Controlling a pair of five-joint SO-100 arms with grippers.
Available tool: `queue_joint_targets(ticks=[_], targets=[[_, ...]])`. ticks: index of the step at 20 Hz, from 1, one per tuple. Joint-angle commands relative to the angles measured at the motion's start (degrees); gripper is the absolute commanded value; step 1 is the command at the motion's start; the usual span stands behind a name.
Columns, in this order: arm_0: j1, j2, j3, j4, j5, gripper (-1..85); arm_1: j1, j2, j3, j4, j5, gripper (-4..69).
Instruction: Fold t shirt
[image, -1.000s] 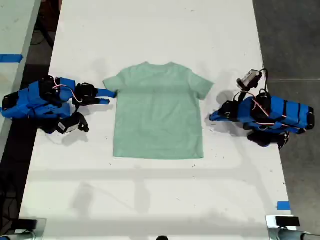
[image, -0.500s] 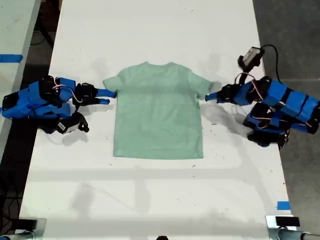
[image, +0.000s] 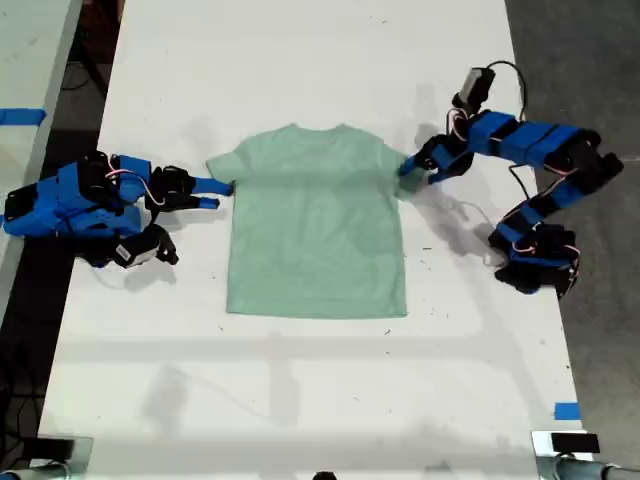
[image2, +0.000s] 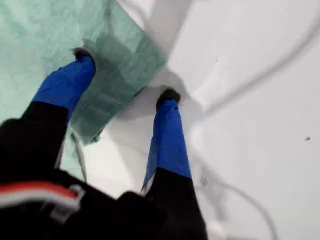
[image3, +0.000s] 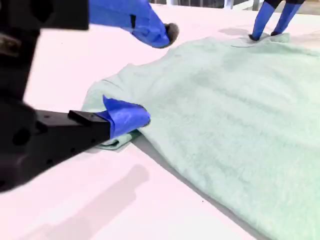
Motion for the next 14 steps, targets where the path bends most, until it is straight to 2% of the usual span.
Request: queue_joint_targets(ticks=[1, 3, 6, 8, 10, 12, 14], targets=[[0.5, 0.4, 0.1, 0.2, 0.1, 21.1, 0.2, -12.0, -11.9, 6.7, -1.5, 1.0], [0.5, 0.4, 0.1, 0.2, 0.1, 21.1, -1.8, -7.2, -9.8, 7.0, 0.0, 1.2], [0.5, 0.4, 0.1, 0.2, 0.1, 21.1, -11.1, 13.9, -1.9, -4.1, -3.3, 1.2], [0.5, 0.4, 0.1, 0.2, 0.1, 21.1, -19.7, 18.1, -4.8, -6.3, -2.9, 1.2], [0.5, 0.4, 0.1, 0.2, 0.1, 21.1, -28.1, 17.6, -5.5, -14.8, -2.5, 1.5], [0.5, 0.4, 0.1, 0.2, 0.1, 21.1, -33.0, 15.5, -3.3, -25.6, -0.9, 2.8], [0.5, 0.4, 0.1, 0.2, 0.1, 21.1, -35.2, 14.7, 1.0, -35.4, 0.7, 22.5]])
